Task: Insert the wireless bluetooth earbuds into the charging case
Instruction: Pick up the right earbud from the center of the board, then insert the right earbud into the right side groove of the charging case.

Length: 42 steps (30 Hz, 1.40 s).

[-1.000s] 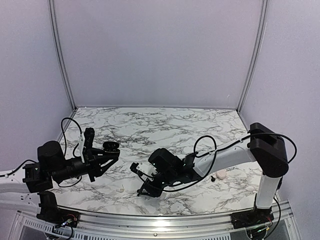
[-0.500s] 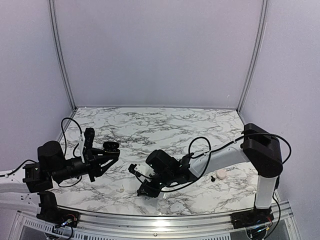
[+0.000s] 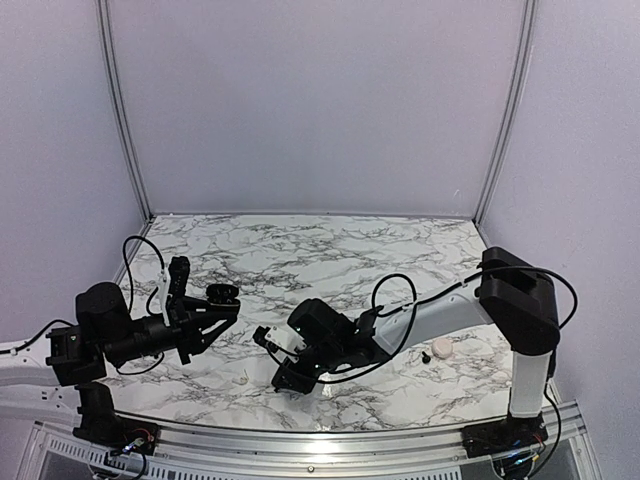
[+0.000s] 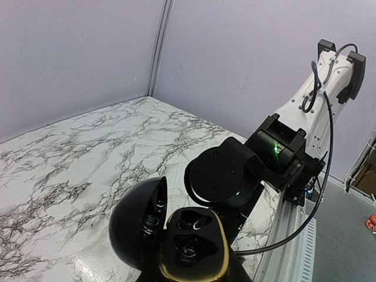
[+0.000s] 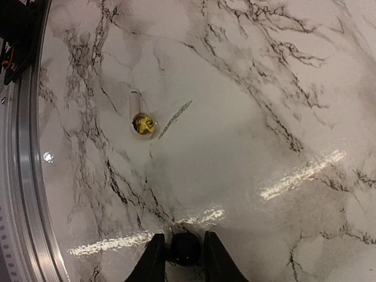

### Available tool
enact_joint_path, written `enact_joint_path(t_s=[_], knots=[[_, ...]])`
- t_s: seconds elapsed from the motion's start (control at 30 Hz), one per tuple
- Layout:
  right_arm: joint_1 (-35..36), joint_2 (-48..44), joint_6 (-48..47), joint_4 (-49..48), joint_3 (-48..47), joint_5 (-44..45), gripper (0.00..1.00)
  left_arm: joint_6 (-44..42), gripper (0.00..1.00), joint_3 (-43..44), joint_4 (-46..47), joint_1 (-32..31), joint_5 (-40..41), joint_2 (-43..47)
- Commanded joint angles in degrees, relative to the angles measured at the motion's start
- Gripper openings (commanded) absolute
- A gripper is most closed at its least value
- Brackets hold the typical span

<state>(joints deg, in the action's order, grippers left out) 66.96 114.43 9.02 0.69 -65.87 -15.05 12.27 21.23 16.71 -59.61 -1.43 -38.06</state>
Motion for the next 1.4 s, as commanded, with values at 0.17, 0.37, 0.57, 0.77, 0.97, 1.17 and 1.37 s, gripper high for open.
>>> enact_joint_path(t_s=[0.17, 0.37, 0.57, 0.77, 0.97, 1.17, 1.37], knots=[[0.4, 0.5, -1.3, 0.7, -0.3, 1.2, 0.23, -0.1, 0.02, -0.7, 2.6, 0.2, 0.3, 0.3], [0.6, -0.2, -1.5, 0.4, 0.4, 1.0, 0.18, 0.0, 0.01, -0.8, 2.6, 0.2, 0.6, 0.6], [0.6, -2.1, -1.9, -0.2, 1.2, 0.6, 0.13, -0.1, 0.01, -0.8, 2.7, 0.2, 0.9, 1.0], [0.5, -4.9, -2.1, -0.2, 1.8, 1.4, 0.10, -0.6, 0.01, -0.7, 2.8, 0.2, 0.1, 0.0], [-0.5, -10.5, -3.9, -0.1, 3.6, 4.6, 0.10, -3.3, 0.00, -0.6, 3.5, 0.1, -3.7, -1.8], [-1.7, -22.0, -8.0, -3.1, 9.1, 10.4, 0.10, -5.1, 0.00, -1.6, 5.0, -0.1, -6.7, -3.6], [-1.5, -32.9, -13.4, -4.2, 13.5, 15.6, 0.10, -7.4, 0.01, -2.1, 7.4, -0.6, -12.0, -5.1]])
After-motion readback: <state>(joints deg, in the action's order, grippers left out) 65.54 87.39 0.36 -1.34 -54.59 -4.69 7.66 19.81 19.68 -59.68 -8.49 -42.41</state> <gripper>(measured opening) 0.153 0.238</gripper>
